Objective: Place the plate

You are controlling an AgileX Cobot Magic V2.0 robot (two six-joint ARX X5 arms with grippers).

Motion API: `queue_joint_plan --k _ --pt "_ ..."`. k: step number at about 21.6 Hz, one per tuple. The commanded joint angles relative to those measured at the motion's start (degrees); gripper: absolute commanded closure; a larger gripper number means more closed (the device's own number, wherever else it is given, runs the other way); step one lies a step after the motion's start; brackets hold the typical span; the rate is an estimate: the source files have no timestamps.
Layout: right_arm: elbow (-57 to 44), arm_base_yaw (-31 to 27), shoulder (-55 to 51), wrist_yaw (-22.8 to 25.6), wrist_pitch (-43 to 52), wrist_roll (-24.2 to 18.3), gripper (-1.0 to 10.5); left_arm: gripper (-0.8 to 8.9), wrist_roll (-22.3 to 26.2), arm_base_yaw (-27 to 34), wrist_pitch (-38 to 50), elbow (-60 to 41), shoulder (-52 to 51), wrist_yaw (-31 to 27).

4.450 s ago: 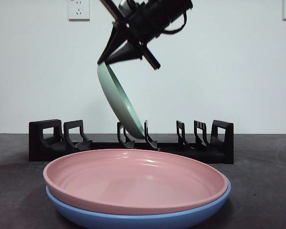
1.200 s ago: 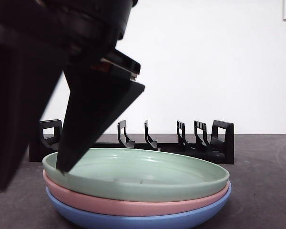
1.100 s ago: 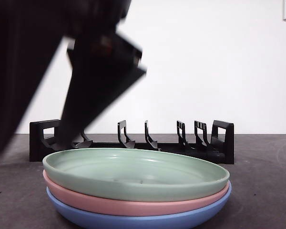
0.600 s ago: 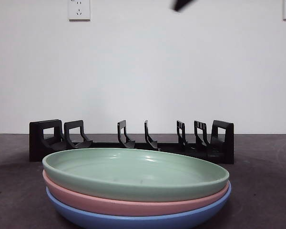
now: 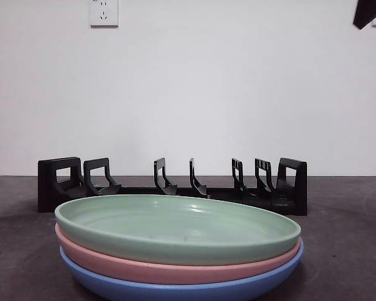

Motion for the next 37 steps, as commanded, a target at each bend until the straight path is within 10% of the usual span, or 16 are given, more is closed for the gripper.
queue_joint_plan --k 1,14,21,25,37 --pt "0.63 0.22 -0.90 0.22 1.53 -1.14 9.7 7.91 -0.85 -0.26 0.55 0.66 0.15 -0.11" --pt "0.63 0.15 -1.88 -0.15 5.14 -1.18 9.3 8.06 3.98 -0.17 1.84 0.15 -1.46 -0.52" --pt "0.61 0.15 -1.88 -0.15 5.35 -1.18 9.3 8.06 12.68 16.37 53.07 -48.46 -25.70 4.00" --pt "0.63 0.15 -1.88 -0.15 5.35 -1.18 9.3 8.06 14.51 24.35 66.86 -68.61 -39.93 9.40" --pt "0.63 0.15 -1.88 -0.15 5.62 -1.18 9.3 8.06 13.94 29.14 62.16 -77.50 -51.34 10.75"
